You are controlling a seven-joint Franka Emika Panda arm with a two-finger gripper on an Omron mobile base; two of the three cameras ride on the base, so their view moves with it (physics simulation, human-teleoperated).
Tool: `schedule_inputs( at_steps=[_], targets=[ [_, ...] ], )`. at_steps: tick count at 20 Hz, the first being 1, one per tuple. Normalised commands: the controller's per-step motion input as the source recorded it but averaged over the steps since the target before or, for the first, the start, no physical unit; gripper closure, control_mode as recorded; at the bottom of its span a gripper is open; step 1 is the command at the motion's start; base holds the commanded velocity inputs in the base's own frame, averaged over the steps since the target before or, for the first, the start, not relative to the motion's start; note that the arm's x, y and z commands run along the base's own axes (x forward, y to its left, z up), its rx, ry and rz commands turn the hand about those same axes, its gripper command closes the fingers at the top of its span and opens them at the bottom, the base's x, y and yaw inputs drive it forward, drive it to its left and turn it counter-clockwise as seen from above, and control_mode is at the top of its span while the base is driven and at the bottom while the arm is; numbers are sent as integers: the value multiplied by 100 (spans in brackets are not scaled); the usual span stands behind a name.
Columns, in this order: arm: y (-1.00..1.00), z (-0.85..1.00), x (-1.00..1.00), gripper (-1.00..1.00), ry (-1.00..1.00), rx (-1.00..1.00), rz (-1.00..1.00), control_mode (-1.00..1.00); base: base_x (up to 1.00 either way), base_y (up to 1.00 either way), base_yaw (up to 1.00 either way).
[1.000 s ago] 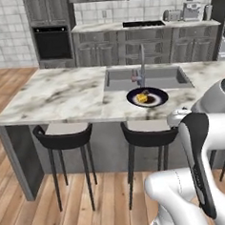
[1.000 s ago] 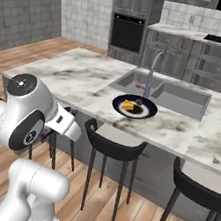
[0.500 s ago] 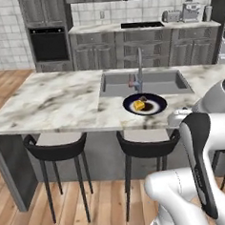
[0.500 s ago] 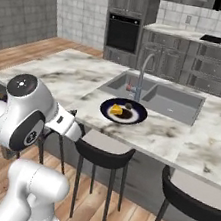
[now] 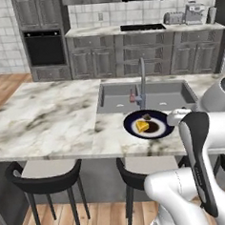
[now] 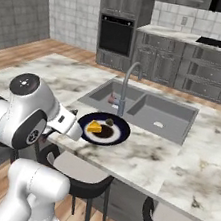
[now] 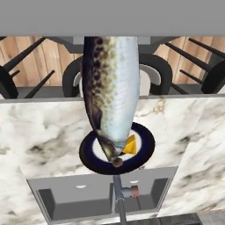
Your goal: Take the cheese, fish, and garlic from the fridge and place them on the plate on the dining counter to create an appetizer plate.
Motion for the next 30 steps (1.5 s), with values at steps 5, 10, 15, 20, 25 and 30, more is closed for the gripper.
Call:
schedule_inputs(
  at_steps=[5,10,15,20,25,30],
  targets=[
    [0,0,0,100,0,0,0,100,79,-12,0],
    [0,0,0,100,0,0,0,100,41,0,0],
    [0,0,6,100,1,0,0,-100,17,0,0],
    [-6,0,46,100,10,0,-1,-100,0,0,0],
    [-9,0,54,100,12,0,-4,-100,0,0,0],
    [-16,-7,38,100,12,0,-8,-100,0,0,0]
  ],
)
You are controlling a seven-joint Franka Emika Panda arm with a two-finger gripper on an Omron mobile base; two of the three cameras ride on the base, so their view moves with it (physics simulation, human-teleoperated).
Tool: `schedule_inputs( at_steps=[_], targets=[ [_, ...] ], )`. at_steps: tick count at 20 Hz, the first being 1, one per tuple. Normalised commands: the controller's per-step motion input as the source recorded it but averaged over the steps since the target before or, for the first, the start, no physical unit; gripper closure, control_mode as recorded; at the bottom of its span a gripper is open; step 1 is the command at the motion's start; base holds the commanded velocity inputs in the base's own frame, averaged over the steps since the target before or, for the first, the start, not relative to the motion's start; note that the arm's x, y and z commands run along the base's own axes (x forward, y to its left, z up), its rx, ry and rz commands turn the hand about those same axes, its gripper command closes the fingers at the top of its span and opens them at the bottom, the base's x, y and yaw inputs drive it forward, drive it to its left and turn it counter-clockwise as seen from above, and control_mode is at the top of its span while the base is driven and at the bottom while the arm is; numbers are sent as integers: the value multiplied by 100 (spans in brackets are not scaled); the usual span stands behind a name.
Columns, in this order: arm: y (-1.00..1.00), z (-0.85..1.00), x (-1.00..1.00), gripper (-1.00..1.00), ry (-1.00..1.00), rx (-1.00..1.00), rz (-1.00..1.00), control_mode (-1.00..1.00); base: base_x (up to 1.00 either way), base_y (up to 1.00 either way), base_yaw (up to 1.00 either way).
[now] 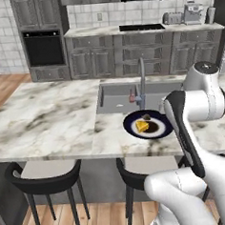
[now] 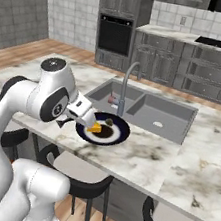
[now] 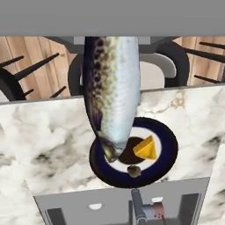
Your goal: Take the cheese, fish, and garlic from the fridge and place them on the plate on the dining counter to create an appetizer plate.
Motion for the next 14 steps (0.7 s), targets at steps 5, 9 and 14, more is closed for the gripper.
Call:
schedule_inputs(
  at_steps=[5,9,14],
  targets=[
    [-16,-23,21,100,6,0,-8,-100,0,0,0],
    [-13,-43,15,100,0,0,-7,-100,0,0,0],
    [-7,-50,28,100,0,0,-5,-100,0,0,0]
  ],
)
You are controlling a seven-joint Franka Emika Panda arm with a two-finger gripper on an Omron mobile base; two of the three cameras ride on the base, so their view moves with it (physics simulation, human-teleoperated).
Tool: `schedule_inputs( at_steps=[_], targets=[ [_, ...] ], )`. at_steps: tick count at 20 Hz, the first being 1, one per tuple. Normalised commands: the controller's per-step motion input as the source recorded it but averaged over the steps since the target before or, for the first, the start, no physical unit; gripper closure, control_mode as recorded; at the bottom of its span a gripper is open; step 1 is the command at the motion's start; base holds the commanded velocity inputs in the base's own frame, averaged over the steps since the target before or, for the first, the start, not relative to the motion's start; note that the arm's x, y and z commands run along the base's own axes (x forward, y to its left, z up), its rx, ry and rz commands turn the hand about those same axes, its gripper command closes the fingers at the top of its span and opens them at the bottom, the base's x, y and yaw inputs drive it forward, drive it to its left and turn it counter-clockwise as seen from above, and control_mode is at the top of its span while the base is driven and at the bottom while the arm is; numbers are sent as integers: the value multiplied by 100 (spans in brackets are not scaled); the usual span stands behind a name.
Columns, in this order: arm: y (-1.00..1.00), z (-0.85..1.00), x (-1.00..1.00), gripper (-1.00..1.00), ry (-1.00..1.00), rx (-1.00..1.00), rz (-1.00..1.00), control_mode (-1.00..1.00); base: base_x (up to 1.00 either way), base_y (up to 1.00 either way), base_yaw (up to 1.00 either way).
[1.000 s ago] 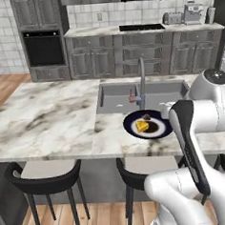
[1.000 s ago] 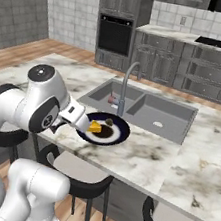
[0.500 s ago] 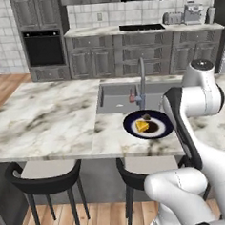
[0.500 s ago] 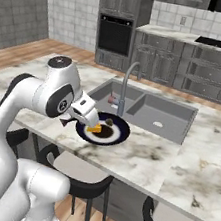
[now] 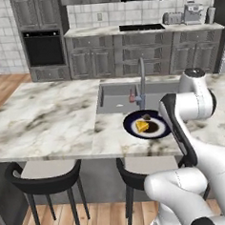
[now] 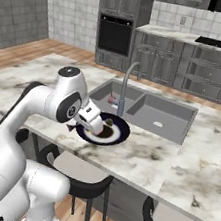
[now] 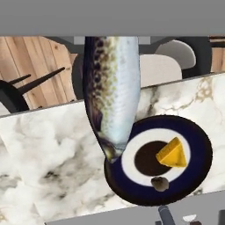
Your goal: Take the cheese, fish, and garlic from the fridge and place them on the plate on the dining counter to create an appetizer plate.
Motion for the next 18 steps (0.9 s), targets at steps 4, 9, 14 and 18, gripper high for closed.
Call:
schedule_inputs(
  at_steps=[4,9,14,18],
  targets=[
    [-3,-36,39,100,0,0,-4,-100,0,0,0],
    [0,-21,39,100,0,0,-5,-100,0,0,0],
    [-3,-23,38,100,3,4,-6,-100,0,0,0],
    [-11,-20,30,100,2,7,-4,-100,0,0,0]
  ],
)
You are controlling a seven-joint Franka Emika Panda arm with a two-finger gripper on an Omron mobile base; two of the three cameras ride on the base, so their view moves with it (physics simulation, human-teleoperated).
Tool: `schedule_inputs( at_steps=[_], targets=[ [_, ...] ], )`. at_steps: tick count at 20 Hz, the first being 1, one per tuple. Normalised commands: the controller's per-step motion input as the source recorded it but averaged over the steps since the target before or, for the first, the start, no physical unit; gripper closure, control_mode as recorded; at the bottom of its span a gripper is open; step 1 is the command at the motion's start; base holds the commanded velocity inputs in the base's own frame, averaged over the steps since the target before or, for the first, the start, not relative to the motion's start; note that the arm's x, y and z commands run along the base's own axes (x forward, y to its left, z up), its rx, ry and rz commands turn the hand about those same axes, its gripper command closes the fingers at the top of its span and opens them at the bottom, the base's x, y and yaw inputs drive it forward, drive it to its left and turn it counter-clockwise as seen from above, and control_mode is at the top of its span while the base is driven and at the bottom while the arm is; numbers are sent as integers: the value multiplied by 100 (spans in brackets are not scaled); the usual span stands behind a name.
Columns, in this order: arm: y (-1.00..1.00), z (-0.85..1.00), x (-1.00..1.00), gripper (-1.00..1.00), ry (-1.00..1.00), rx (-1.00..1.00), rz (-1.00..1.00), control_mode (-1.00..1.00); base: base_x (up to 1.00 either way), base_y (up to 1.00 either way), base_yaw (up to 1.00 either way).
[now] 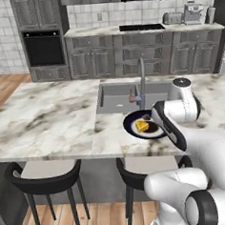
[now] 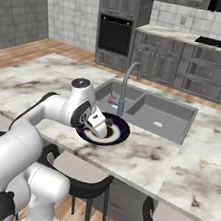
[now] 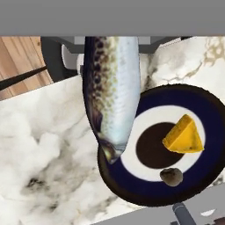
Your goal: Take the cheese, fish, and garlic from the fridge and place them on the plate on the dining counter to create an appetizer plate.
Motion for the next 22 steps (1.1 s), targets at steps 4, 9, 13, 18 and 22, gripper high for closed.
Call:
schedule_inputs(
  at_steps=[4,9,13,18,22],
  targets=[
    [-17,-20,36,100,4,7,-3,-100,0,0,0],
    [-5,-15,43,100,5,2,-2,-100,0,0,0],
    [0,-20,54,100,5,0,-3,-100,0,0,0],
    [-1,-25,54,100,6,0,-6,-100,0,0,0],
    [-6,-29,48,100,6,0,-5,-100,0,0,0]
  ],
)
